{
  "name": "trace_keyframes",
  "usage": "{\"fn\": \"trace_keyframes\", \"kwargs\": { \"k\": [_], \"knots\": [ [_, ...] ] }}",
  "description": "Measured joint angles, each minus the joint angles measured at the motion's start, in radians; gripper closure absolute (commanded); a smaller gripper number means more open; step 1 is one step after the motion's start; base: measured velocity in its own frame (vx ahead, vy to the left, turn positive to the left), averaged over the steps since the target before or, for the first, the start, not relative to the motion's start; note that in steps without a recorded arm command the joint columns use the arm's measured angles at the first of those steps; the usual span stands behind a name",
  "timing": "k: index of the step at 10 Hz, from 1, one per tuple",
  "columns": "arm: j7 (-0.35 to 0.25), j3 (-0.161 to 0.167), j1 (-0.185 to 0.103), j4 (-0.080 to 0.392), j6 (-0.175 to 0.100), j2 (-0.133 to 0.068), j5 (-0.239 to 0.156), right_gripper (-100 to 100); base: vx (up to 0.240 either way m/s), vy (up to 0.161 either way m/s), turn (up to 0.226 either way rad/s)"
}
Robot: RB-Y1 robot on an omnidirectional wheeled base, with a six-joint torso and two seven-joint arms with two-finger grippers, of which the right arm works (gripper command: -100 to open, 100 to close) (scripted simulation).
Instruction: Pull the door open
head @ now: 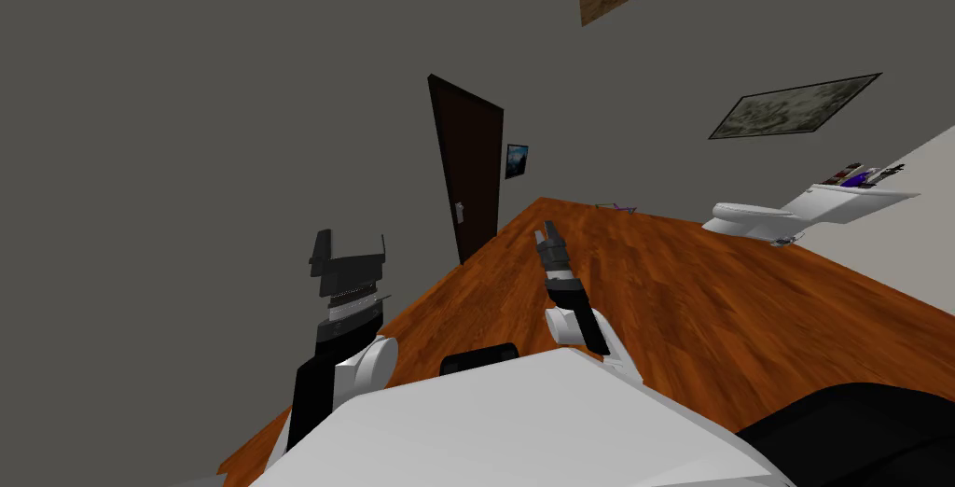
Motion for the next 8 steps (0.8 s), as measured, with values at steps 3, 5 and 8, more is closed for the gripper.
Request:
{"fn": "trace_keyframes", "kwargs": {
  "k": [3,5,8],
  "knots": [
    [0.032,0.012,-0.034,0.051,-0.005,-0.016,0.014,-100,0.101,0.018,-0.001],
    [0.057,0.019,-0.056,0.092,-0.012,-0.027,0.024,-100,0.081,0.006,0.011],
    [0.097,0.032,-0.096,0.16,-0.028,-0.039,0.04,-100,0.112,-0.006,0.016]
  ]
}}
